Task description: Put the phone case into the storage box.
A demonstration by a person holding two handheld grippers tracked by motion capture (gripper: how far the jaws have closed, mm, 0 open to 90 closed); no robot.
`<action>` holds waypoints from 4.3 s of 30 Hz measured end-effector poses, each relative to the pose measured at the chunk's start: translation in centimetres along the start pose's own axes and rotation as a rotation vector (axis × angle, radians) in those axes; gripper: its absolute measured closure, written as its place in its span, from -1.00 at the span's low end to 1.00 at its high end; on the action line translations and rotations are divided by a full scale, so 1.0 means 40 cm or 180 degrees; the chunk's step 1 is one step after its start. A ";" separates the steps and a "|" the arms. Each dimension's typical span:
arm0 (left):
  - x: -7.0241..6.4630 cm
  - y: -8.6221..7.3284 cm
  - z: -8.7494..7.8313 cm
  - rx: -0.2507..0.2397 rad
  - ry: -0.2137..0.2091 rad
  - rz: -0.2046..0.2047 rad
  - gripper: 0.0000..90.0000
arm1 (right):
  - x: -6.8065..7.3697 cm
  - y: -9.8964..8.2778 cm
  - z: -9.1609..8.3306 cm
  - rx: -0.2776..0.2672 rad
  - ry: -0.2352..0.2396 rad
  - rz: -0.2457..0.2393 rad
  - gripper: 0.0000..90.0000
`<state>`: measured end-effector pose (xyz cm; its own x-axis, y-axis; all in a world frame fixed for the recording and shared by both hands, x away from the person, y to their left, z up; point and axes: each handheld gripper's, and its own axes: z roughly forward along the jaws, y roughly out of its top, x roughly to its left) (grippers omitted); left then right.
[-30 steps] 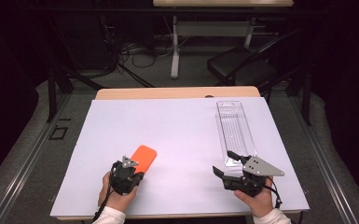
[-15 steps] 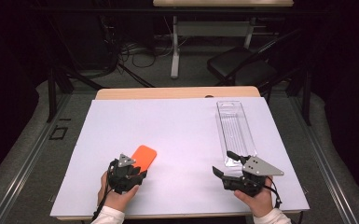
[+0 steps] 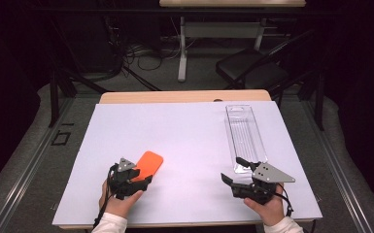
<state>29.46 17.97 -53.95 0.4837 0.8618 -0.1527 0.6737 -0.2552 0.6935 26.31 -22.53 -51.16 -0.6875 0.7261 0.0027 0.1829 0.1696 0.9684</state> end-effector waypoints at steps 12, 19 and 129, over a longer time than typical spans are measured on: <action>0.058 -0.010 -0.002 -0.0044 0.0265 -0.0025 -0.08 | -0.001 0.000 0.000 -0.0009 0.0010 0.0005 -0.47; 0.077 -0.006 -0.017 -0.0206 0.0208 -0.0163 -0.15 | -0.002 0.000 0.000 0.0012 0.0023 0.0012 -0.47; -0.010 0.092 -0.035 0.0168 -0.0043 0.0345 -0.64 | -0.003 -0.004 0.010 0.0075 0.0039 0.0035 -0.47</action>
<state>30.95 17.33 -50.36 0.5626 0.8220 -0.0886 0.6454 -0.3697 0.6685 26.63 -22.38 -51.43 -0.6940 0.7198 0.0164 0.2068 0.1775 0.9621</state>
